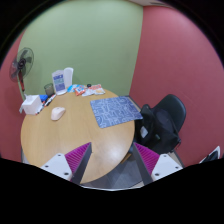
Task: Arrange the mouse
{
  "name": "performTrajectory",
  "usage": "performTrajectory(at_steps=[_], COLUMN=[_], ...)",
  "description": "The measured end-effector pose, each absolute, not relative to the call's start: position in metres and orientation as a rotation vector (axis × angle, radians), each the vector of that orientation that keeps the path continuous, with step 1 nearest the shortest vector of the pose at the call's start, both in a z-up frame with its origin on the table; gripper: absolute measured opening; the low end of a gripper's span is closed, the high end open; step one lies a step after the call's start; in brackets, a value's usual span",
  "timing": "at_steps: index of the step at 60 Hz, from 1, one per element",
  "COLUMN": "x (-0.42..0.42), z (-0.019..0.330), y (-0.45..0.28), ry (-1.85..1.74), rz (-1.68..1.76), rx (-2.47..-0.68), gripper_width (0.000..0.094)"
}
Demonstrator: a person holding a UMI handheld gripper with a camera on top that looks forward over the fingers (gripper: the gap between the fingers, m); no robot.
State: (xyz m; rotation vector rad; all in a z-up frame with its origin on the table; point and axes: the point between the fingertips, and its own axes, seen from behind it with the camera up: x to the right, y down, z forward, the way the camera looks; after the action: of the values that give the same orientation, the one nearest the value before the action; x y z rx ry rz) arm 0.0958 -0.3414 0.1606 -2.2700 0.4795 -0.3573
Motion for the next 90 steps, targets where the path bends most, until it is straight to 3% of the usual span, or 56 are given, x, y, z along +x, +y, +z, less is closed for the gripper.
performTrajectory(at_steps=[5, 8, 12, 13, 32, 45, 61, 67, 70, 72, 73, 90], x=[0.084, 0.049, 0.022, 0.022, -0.092, -0.108, -0.102, -0.099, -0.100, -0.104, -0.106, -0.111], z=[0.153, 0.116, 0.097, 0.106, 0.048, 0.020, -0.009, -0.012, -0.011, -0.012, -0.011, 0.005], y=[-0.347, -0.312, -0.291, -0.287, -0.133, -0.019, 0.055, 0.073, 0.081, 0.085, 0.086, 0.087], ry=[0.447, 0.433, 0.406, 0.392, 0.273, 0.234, 0.265, 0.200, 0.151, 0.132, 0.124, -0.006], rz=[-0.338, -0.317, -0.284, -0.267, -0.124, -0.085, -0.036, -0.083, -0.100, -0.084, -0.077, -0.024], rx=[-2.316, -2.326, -2.342, -2.364, -2.323, -2.293, -2.306, -2.301, -2.289, -2.285, -2.281, -2.277], gripper_width=[0.0837, 0.0834, 0.0837, 0.0840, 0.0840, 0.0837, 0.0823, 0.0769, 0.0696, 0.0544, 0.0526, 0.0387])
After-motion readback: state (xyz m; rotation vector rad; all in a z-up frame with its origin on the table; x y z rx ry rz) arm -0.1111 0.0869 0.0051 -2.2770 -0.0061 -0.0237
